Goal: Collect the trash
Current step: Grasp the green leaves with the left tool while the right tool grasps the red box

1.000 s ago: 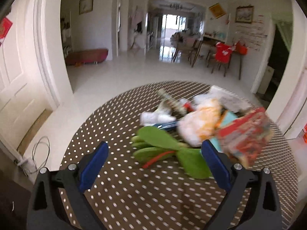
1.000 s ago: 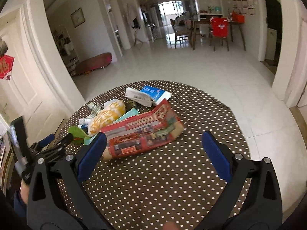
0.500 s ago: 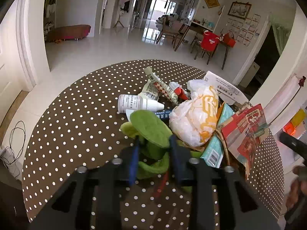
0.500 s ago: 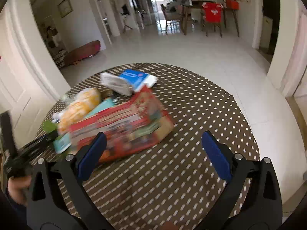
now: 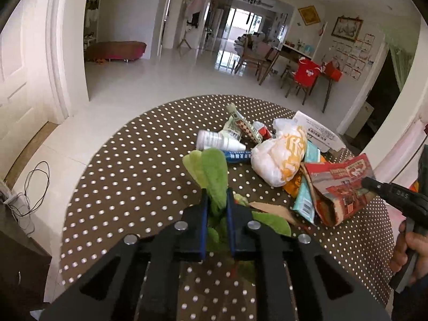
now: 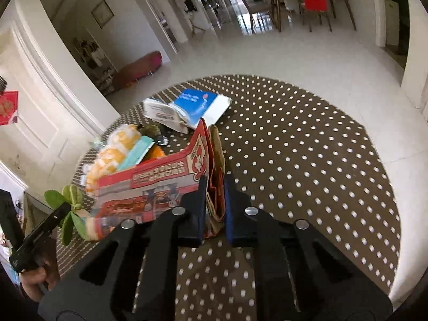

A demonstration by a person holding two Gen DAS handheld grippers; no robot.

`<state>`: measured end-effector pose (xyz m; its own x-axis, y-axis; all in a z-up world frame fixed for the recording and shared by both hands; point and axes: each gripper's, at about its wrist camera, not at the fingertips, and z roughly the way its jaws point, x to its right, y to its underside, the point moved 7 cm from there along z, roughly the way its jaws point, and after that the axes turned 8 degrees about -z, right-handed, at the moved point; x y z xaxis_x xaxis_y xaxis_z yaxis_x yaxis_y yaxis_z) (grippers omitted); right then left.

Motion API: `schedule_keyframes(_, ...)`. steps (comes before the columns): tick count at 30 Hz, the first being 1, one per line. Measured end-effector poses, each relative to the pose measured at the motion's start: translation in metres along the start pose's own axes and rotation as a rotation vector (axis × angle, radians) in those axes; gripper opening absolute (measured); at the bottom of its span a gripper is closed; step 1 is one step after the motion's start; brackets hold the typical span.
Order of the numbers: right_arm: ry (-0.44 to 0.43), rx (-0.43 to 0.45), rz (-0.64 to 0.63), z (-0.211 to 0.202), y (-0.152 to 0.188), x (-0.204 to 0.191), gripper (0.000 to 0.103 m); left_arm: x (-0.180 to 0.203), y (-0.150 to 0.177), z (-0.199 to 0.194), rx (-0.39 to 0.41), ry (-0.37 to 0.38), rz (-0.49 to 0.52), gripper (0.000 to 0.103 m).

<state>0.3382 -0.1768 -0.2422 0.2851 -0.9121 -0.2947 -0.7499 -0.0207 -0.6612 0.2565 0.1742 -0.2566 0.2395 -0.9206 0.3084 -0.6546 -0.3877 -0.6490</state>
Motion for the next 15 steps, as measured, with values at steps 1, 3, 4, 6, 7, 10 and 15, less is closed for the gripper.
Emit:
schedule_keyframes(1,0.003,0.018,0.004,-0.010,0.000,0.001,0.010,0.001,0.000,-0.004,0.004,0.001,0.001,0.011)
schedule_keyframes(3,-0.002,0.047,0.015,-0.027,-0.001,0.004,0.010,0.005,-0.001,-0.013,0.015,0.007,0.011,0.011)
schedule_keyframes(4,-0.012,0.063,0.024,-0.037,-0.001,0.005,0.010,0.009,-0.001,-0.018,0.022,0.012,0.018,0.011)
schedule_keyframes(6,-0.011,0.083,0.034,-0.048,-0.003,0.011,0.009,0.016,-0.002,-0.025,0.031,0.020,0.032,0.011)
schedule_keyframes(7,-0.003,0.097,0.037,-0.056,-0.004,0.014,0.009,0.021,-0.002,-0.030,0.035,0.029,0.036,0.011)
schedule_keyframes(10,0.012,0.130,0.047,-0.077,-0.004,0.022,0.009,0.033,-0.003,-0.043,0.053,0.050,0.052,0.011)
schedule_keyframes(15,0.036,0.171,0.073,-0.106,-0.002,0.035,0.009,0.073,0.000,-0.058,0.071,0.105,0.104,0.011)
